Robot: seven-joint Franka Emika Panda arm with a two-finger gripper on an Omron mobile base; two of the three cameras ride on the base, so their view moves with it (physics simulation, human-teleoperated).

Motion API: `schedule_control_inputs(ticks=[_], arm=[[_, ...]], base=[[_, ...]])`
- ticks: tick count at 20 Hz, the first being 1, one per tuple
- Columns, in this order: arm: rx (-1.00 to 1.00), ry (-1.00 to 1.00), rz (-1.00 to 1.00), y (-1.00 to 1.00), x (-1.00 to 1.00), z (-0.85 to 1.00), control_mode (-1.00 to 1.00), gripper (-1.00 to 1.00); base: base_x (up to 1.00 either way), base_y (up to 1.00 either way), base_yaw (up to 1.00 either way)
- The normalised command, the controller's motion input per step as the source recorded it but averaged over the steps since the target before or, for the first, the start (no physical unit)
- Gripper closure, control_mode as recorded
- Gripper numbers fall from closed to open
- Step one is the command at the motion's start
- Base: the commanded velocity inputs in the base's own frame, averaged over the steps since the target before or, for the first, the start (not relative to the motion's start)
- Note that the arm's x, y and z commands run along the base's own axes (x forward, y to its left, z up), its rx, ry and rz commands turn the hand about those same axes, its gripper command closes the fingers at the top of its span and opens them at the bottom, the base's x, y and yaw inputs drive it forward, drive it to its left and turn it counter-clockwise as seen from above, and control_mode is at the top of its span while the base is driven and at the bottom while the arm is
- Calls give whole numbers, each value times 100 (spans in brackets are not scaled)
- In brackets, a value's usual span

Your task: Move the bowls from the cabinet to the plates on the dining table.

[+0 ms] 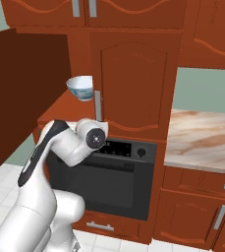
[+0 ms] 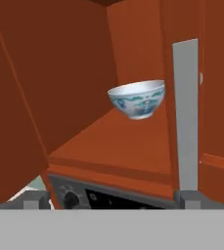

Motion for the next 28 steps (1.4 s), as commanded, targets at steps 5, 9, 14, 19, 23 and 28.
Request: schedule_control_inputs(ticks=[5,9,14,19,23,28], arm=[[-4,-26,0,-5,34,0,-100,-100],[-3,-20,0,-3,15,0,-100,-100],[-2,-1,0,-2,0,0,-100,-100],[0,-4,-5,0,21,0,-100,-100],[0,-2,-15,-3,36,0,-100,-100],[0,-1,-18,-14,30,0,-100,-100]], base=[[0,0,0],[0,0,0],[0,0,0],[0,0,0],[0,0,0],[0,0,0]])
